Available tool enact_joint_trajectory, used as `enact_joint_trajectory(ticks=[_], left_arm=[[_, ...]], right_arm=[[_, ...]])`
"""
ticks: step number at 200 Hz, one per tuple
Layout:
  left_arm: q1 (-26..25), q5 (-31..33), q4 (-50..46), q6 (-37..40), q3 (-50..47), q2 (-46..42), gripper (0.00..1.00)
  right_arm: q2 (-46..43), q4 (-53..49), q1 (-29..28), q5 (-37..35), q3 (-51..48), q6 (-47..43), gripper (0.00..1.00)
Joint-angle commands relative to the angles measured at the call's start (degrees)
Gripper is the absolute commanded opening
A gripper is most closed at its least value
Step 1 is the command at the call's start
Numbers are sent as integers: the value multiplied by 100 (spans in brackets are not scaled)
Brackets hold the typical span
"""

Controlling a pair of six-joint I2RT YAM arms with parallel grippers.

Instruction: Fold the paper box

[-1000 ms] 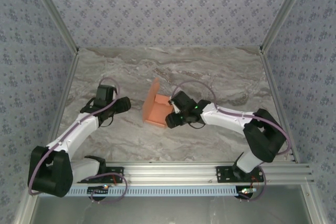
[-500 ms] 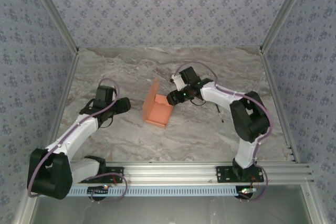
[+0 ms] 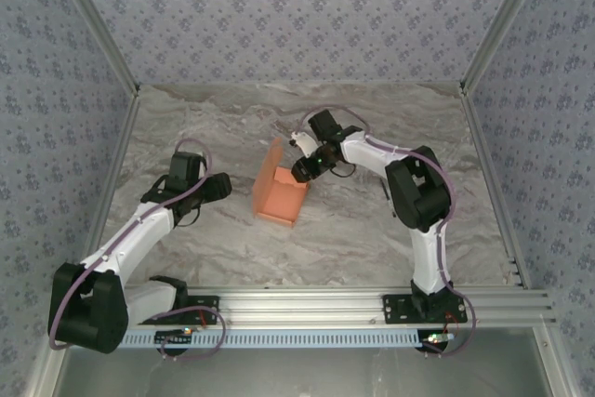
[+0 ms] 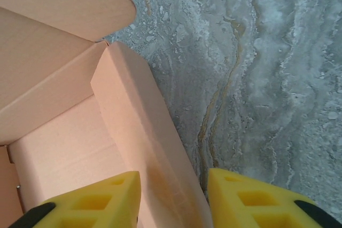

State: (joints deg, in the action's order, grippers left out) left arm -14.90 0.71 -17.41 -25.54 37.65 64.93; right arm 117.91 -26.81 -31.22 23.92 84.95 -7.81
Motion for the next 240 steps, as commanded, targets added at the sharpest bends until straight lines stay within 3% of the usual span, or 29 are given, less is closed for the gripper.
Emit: enact_joint_trajectory(ticks=[1, 64, 110, 161, 240], left_arm=[[22, -73, 1, 93, 14, -24, 75], [22, -80, -34, 123, 14, -50, 75], [22, -105, -35, 128, -6, -50, 76], [22, -196, 38, 124, -47, -37, 76], [21, -273, 80, 111, -137, -91, 76]], right_arm=[[194, -380, -20, 157, 291, -309, 35], [409, -707, -106, -345, 602, -599, 25], [165, -738, -300, -1447, 361, -470, 15], [-379, -714, -569, -2662, -362, 169, 14], [-169, -1296, -911, -3983, -421, 635, 13]])
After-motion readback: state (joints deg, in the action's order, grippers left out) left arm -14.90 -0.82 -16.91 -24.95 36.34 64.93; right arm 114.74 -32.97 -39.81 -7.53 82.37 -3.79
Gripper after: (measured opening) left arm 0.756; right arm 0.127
